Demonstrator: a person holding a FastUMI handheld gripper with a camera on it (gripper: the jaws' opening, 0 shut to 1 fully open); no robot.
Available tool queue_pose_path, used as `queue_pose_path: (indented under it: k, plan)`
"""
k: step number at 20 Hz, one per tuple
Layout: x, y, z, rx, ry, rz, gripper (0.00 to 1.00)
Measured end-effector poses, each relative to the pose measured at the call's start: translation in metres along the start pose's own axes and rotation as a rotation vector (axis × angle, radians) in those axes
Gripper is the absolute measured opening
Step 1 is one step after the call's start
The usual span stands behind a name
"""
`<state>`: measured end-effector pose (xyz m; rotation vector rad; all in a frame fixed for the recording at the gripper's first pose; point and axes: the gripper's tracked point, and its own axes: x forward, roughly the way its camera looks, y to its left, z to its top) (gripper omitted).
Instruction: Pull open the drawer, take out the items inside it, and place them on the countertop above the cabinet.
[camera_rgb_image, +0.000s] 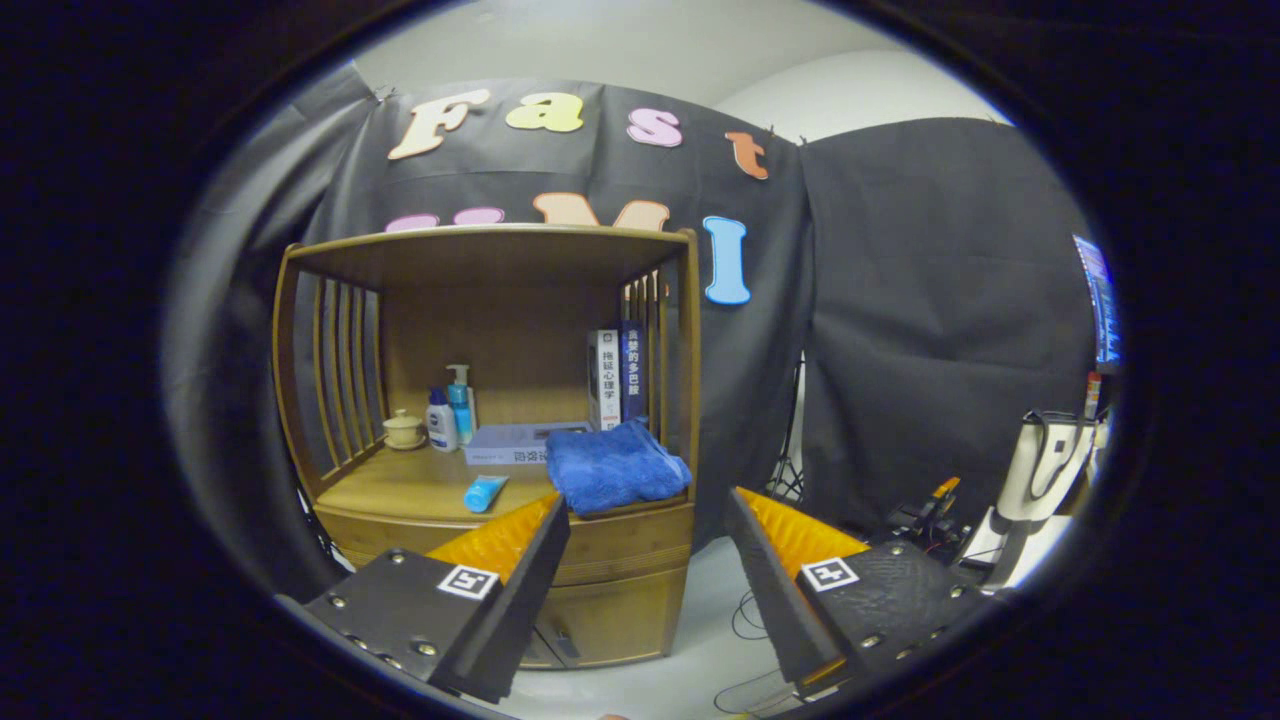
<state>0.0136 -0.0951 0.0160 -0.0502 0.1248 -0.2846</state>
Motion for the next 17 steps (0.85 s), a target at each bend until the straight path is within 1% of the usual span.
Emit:
queue_pose_path:
  k: [3,5,9,11,12,14,17]
  plan:
    - [0.006,-0.002,-0.003,0.003,0.002,0.018,0.91]
    - [0.015,-0.009,-0.009,-0.026,0.013,0.01,0.9]
    - [0.039,-0.02,-0.028,-0.096,0.045,0.026,0.89]
    - [0.055,-0.031,-0.048,-0.121,0.094,0.022,0.85]
    - [0.061,-0.032,-0.059,-0.124,0.119,0.028,0.85]
    - [0.077,-0.037,-0.082,-0.116,0.161,0.056,0.78]
    - [0.1,-0.049,-0.121,-0.105,0.235,0.11,0.78]
